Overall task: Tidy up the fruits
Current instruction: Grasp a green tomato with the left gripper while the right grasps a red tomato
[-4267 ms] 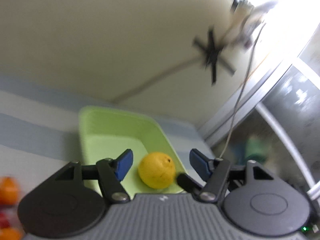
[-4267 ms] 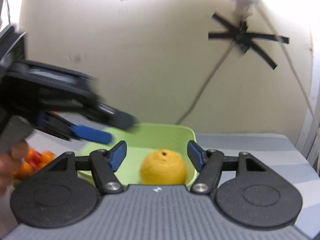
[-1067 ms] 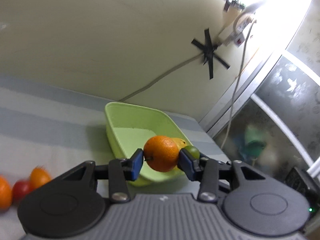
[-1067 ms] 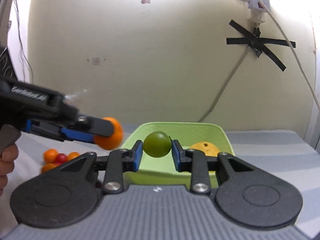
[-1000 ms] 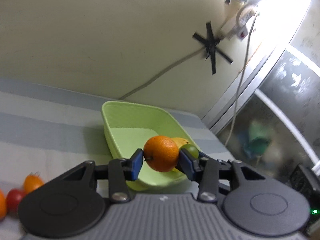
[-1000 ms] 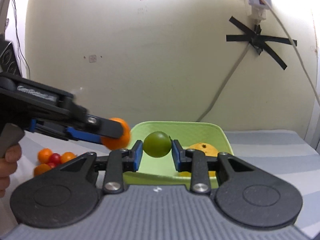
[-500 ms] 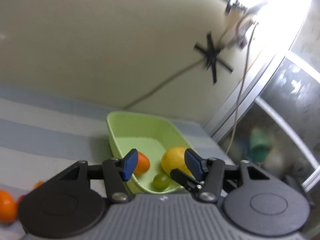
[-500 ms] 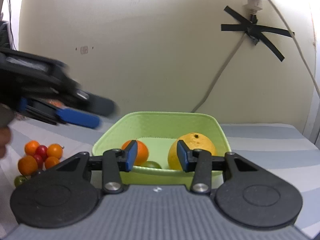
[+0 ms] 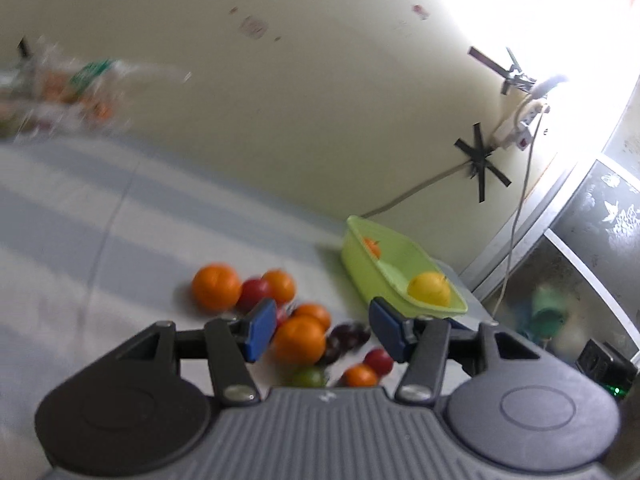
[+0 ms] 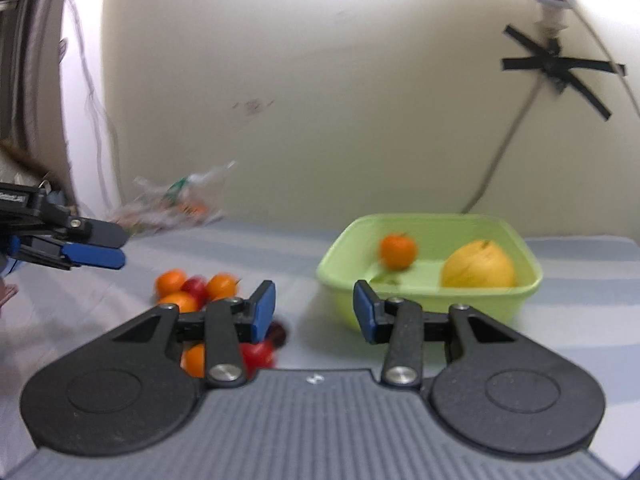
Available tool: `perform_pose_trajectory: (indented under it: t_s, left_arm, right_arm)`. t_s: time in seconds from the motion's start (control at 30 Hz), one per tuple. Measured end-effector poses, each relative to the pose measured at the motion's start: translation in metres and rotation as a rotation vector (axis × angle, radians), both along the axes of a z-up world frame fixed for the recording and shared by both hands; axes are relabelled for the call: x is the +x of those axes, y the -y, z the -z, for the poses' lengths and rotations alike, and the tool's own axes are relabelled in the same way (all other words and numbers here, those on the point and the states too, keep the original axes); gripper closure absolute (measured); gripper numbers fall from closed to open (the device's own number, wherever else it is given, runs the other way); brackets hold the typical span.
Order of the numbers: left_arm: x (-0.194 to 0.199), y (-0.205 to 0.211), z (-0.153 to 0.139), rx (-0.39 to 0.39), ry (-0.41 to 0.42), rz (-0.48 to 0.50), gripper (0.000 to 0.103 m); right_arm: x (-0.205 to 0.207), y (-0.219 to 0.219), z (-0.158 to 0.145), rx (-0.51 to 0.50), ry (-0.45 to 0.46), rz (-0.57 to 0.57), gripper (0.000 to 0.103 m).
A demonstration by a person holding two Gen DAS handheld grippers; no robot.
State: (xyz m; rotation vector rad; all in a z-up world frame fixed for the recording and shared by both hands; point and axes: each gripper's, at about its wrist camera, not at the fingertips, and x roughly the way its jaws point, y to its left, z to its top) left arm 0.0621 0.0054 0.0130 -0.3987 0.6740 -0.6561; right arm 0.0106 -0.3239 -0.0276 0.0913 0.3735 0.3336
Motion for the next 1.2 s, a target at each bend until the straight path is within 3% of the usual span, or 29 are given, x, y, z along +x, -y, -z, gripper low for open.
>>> perform_pose_trajectory:
  t_s: [0.2, 0.4, 0.67, 1.0, 1.2]
  left_arm:
    - [-0.006, -0.005, 0.020, -0.015, -0.046, 0.017, 0.050]
    - [-0.010, 0.006, 0.035, 0.018, -0.070, 0.055, 0.050]
    - [-0.013, 0.027, 0.039, 0.074, -0.051, 0.105, 0.050]
    - [-0.008, 0.031, 0.043, 0.085, -0.066, 0.107, 0.050]
    - [-0.007, 0.033, 0.045, 0.090, -0.058, 0.108, 0.050]
  right_arm:
    - [-0.010, -0.026, 0.008, -0.025, -0.048, -0.070, 0.058]
    - [-0.015, -0.045, 0.013, -0.088, -0.057, -0.107, 0.057]
    - [-0.012, -0.040, 0.014, -0.069, -0.085, -0.095, 0.057]
    - [-0.012, -0.040, 0.014, -0.065, -0.096, -0.114, 0.057]
    - [0.004, -0.025, 0.010, -0.019, -0.129, -0.050, 0.057]
